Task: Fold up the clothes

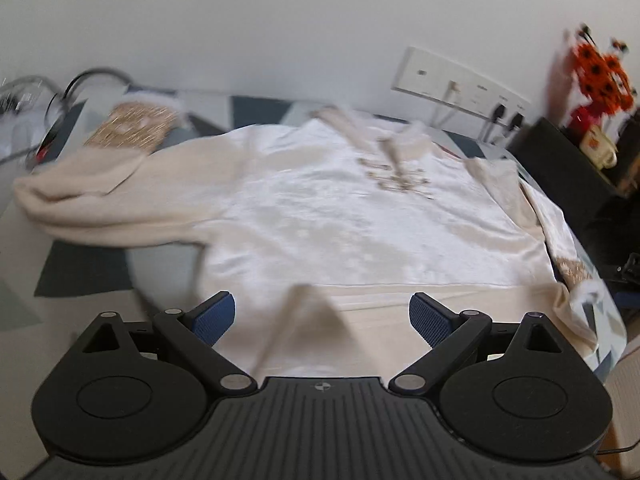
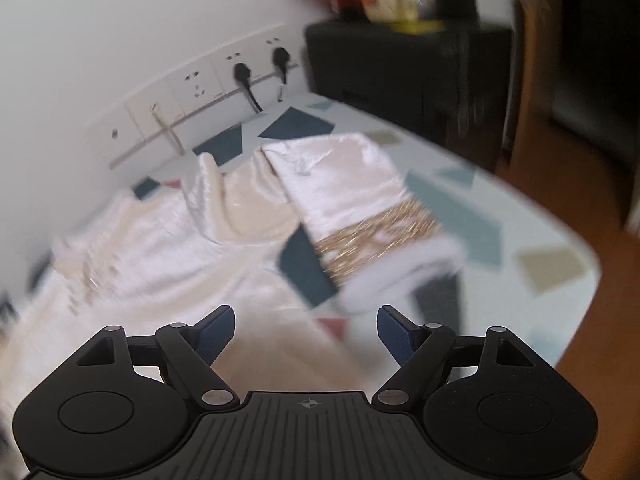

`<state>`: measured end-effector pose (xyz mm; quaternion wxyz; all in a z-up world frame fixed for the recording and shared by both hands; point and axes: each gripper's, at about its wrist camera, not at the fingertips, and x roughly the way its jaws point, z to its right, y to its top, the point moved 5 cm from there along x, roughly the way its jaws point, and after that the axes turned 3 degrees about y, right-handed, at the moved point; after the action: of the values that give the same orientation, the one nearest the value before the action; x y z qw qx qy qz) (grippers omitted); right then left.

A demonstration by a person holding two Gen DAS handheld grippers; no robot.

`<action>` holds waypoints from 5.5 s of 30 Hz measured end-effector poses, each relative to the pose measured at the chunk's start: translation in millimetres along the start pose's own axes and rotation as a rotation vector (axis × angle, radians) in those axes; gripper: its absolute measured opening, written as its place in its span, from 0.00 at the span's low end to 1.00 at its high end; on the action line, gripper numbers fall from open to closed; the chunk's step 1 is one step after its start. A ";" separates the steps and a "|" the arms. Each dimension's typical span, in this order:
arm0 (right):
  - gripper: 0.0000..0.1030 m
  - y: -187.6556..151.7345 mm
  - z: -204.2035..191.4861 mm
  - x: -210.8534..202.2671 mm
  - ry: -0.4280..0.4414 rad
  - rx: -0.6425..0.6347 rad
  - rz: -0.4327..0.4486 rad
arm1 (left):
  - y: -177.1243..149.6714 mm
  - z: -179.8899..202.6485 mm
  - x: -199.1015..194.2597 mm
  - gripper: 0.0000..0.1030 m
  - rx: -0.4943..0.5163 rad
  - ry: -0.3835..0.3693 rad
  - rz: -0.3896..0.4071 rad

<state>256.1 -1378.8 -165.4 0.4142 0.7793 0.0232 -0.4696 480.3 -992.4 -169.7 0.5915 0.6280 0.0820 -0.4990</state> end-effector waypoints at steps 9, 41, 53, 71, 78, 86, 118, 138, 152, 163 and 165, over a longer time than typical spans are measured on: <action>0.74 18.2 10.5 50.4 -0.013 -0.292 -0.046 | -19.4 56.1 35.8 0.94 0.019 0.156 -0.070; 0.13 157.1 72.9 91.5 0.547 -0.053 -0.157 | 5.7 160.6 68.1 0.94 -0.070 0.314 -0.099; 0.13 178.9 -132.1 27.4 0.845 -0.172 -0.185 | 32.4 88.3 -17.8 0.96 0.031 0.074 0.129; 0.42 -25.8 -415.9 103.7 0.802 -0.415 -0.474 | 9.4 -83.5 -45.7 0.97 -0.052 0.111 0.117; 0.45 2.3 -356.0 97.1 0.701 -0.378 -0.350 | 35.2 -103.4 -4.0 0.97 -0.112 0.055 0.077; 0.49 52.3 -146.7 98.9 0.392 0.001 -0.156 | 56.5 -102.4 50.0 0.97 -0.258 0.056 -0.037; 0.55 115.3 -205.5 271.8 0.100 -0.444 -0.422 | 100.3 -66.6 111.5 0.60 -0.035 0.358 -0.063; 0.29 165.9 -95.7 233.9 0.228 0.034 -0.193 | 125.3 -56.9 70.9 0.12 -0.106 0.351 0.063; 0.55 113.0 -86.7 176.3 0.359 -0.057 -0.237 | 117.8 -75.7 78.2 0.12 -0.191 0.379 0.020; 0.55 79.3 -122.7 182.5 0.369 -0.207 -0.209 | 112.6 -74.7 81.9 0.13 -0.148 0.453 0.009; 0.60 69.9 -127.0 167.3 0.371 -0.294 -0.188 | 111.9 -78.9 82.3 0.13 -0.160 0.453 0.004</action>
<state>469.6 -1399.0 -220.1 0.4663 0.7779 0.2394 -0.3466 639.8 -999.6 -170.9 0.6069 0.6753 0.2507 -0.3359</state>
